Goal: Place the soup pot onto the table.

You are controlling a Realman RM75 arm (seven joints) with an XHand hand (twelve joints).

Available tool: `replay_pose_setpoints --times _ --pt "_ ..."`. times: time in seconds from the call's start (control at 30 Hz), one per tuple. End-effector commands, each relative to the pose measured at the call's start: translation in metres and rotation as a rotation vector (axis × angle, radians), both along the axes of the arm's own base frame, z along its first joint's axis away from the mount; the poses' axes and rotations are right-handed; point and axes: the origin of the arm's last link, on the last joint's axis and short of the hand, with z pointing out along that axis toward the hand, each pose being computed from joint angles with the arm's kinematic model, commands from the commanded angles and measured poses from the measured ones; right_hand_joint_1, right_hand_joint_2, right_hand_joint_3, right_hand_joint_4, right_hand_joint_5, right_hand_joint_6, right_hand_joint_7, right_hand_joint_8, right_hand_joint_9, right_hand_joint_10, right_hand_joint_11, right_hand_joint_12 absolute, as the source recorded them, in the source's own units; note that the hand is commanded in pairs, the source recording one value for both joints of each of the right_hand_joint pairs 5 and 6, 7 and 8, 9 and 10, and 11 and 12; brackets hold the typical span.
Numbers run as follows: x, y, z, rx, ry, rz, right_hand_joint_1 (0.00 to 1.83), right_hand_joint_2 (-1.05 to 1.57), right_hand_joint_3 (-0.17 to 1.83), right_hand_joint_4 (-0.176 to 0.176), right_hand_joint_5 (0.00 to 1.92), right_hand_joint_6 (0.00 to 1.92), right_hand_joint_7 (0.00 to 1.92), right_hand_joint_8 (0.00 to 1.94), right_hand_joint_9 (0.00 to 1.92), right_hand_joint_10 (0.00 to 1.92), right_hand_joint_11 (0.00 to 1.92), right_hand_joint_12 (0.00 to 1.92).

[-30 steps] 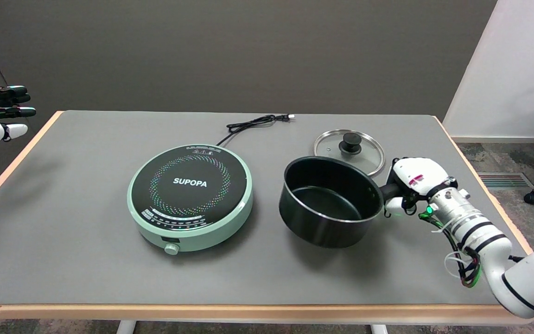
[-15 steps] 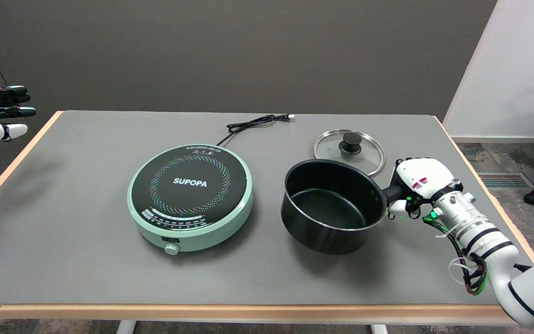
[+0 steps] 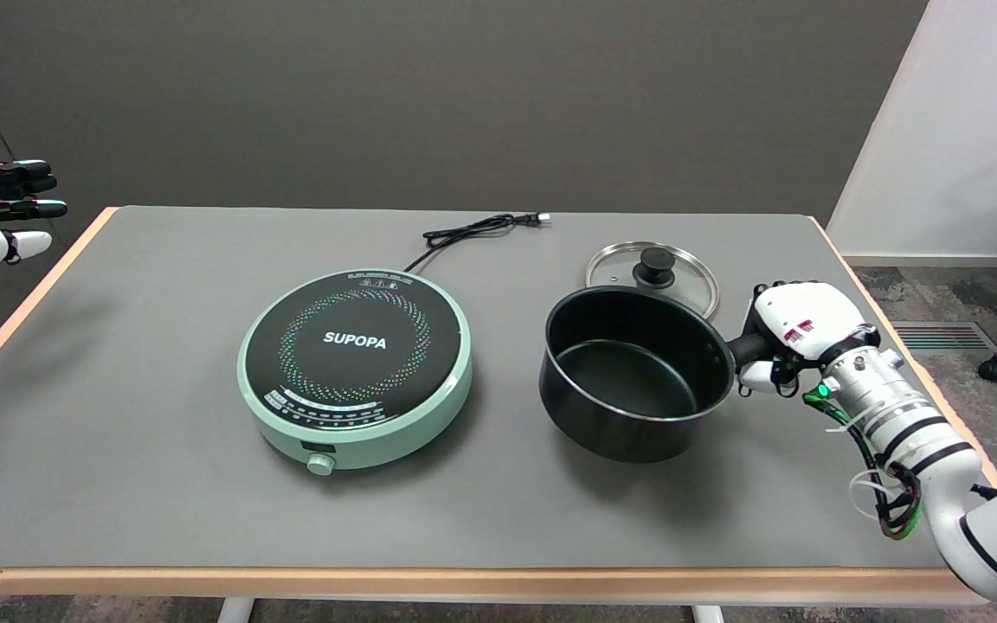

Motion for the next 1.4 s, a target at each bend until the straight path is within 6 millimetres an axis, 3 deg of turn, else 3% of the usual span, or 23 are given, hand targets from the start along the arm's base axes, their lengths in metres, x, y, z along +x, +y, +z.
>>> replay_pose_setpoints --times 0.03,0.3,0.83,1.4 --pt "-0.014 0.003 0.011 -0.019 0.023 -0.033 0.91 1.36 0.50 -0.076 1.79 1.79 1.79 1.79 1.79 1.79 1.79 1.79" --pt "-0.033 0.005 0.019 -0.038 -0.003 -0.072 0.90 1.39 0.48 -0.075 1.80 1.80 1.80 1.80 1.80 1.80 1.80 1.80" --pt "-0.031 -0.007 0.019 -0.010 -0.019 -0.010 0.89 1.41 0.47 -0.075 1.79 1.79 1.79 1.79 1.79 1.79 1.79 1.79" --pt "-0.037 0.001 0.031 -0.016 -0.006 -0.025 0.88 1.42 0.45 -0.076 1.79 1.79 1.79 1.79 1.79 1.79 1.79 1.79"
